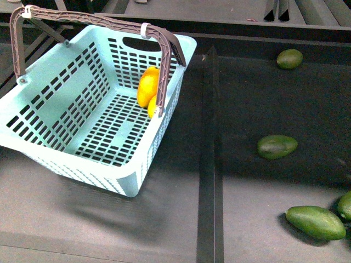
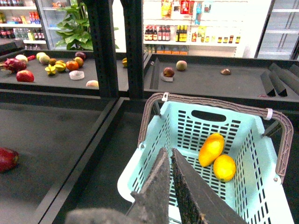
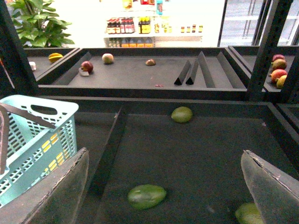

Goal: Pick lemon and mango into basket

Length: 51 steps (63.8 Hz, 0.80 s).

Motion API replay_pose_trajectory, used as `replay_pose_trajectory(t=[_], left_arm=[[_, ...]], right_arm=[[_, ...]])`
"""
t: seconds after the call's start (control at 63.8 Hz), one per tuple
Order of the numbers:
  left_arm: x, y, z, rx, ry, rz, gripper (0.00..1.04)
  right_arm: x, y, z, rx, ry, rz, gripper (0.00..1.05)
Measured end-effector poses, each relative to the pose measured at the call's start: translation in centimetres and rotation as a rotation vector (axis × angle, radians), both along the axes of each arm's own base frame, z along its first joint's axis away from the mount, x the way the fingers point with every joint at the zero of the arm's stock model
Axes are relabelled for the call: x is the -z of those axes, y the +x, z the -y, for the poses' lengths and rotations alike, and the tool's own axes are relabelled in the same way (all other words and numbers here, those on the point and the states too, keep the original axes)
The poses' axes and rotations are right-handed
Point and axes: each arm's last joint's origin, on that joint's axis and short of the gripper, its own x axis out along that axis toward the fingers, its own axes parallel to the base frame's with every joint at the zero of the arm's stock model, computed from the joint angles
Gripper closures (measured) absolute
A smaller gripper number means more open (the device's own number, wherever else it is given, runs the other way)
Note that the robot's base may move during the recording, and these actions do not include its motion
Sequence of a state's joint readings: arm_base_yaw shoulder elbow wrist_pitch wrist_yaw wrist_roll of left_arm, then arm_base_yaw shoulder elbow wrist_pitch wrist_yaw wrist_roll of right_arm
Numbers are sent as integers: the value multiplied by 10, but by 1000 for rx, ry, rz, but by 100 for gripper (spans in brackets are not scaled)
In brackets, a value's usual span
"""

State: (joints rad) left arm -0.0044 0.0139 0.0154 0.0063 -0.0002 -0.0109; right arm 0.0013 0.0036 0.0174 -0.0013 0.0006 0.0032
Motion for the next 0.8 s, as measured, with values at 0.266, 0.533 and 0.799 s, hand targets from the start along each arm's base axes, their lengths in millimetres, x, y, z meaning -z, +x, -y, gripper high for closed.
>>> replay_pose_trajectory(t=[0.266,0.533,0.799], left_arm=[[0,0,0,0,0,3,101],[0,0,0,0,0,3,101],[0,0,0,0,0,3,43]], right_arm=[[0,0,0,0,0,0,9],[0,0,0,0,0,0,9],[0,0,0,0,0,0,9]])
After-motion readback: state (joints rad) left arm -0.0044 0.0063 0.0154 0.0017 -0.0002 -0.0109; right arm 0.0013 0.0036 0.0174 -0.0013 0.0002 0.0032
